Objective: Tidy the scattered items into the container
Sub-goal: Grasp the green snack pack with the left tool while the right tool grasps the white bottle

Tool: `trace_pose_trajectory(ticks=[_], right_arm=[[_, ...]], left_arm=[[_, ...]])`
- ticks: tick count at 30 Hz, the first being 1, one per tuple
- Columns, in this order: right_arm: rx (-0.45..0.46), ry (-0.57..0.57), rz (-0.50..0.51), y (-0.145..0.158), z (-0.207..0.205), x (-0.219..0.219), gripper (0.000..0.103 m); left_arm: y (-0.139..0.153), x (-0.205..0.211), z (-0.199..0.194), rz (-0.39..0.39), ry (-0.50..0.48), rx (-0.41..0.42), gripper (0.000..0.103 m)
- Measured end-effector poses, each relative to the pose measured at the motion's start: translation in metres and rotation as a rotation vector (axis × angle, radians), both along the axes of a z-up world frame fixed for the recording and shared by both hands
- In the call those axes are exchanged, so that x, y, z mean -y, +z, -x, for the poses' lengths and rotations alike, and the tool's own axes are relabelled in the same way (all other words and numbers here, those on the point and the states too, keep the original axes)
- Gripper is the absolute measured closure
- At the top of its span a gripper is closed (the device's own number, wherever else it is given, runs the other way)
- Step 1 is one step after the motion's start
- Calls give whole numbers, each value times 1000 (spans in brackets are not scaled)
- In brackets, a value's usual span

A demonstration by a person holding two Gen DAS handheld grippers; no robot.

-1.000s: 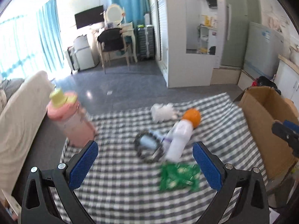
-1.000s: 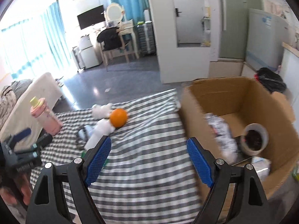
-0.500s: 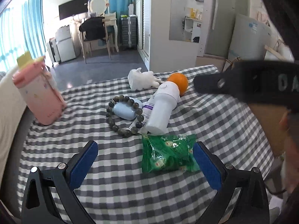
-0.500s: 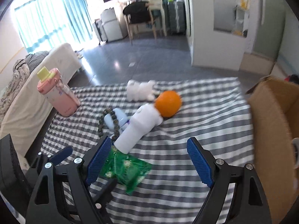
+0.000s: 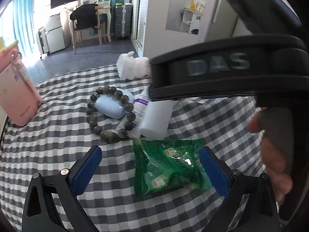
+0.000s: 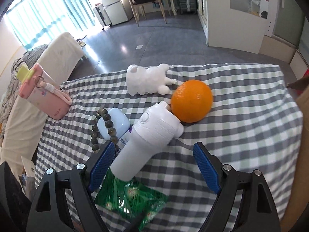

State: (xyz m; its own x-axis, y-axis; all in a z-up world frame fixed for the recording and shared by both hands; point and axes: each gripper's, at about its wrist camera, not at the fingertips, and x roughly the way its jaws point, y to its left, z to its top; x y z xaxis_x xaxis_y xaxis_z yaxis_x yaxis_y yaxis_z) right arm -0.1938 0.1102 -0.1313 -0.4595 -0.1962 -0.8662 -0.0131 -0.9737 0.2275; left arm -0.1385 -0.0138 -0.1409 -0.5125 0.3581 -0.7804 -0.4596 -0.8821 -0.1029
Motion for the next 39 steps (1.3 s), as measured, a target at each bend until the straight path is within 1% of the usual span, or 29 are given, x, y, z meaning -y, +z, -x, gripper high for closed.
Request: trace_pose_trajectory(ticks=[2, 7, 11, 12, 13, 14, 15, 16, 17, 18, 20, 21, 23, 26, 31, 37, 39], right_arm=[[15, 11, -6, -5, 5, 2, 20], [47, 20, -5, -15, 13, 0, 20], [56, 29, 5, -20, 15, 0, 20], [54, 33, 8, -20, 15, 1, 24], [54, 41, 21, -20, 15, 1, 38], [56, 55, 49, -19, 15, 1, 47], [58, 61, 58, -18, 14, 1, 49], [55, 59, 50, -17, 13, 1, 52], [46, 58, 45, -16, 12, 1, 54], [38, 56, 49, -13, 10, 0, 59], [24, 52, 61, -8, 8, -3, 59], [14, 48, 58, -5, 6, -5, 59], [-6, 38, 49, 3, 2, -7, 59], [-35, 27, 48, 15, -5, -10, 59], [-75, 10, 40, 32, -15, -12, 59], [-135, -21, 26, 57, -33, -24, 59], [-154, -37, 28, 64, -41, -31, 59]], left_arm=[[-4, -2, 3, 5, -9, 25, 11], [-10, -5, 9, 8, -12, 59, 12], [-12, -9, 9, 32, -21, 59, 15], [-12, -9, 8, 33, -23, 58, 15], [-12, -9, 7, 32, -25, 55, 20], [-12, -9, 5, 31, -29, 47, 34], [-10, -8, 5, 24, -35, 33, 45], [-9, -7, 5, 19, -36, 27, 61], [-9, -6, 5, 13, -34, 31, 65], [-9, -4, 5, 2, -34, 38, 66], [-5, 0, 3, -29, -37, 42, 73], [-2, 2, 2, -41, -41, 36, 75], [7, 3, -5, -48, -51, 5, 89], [22, 0, -13, -47, -77, -37, 93], [34, -4, -29, -40, -92, -78, 94], [50, -1, -40, -35, -69, -121, 94], [57, 2, -40, -36, -65, -139, 96]])
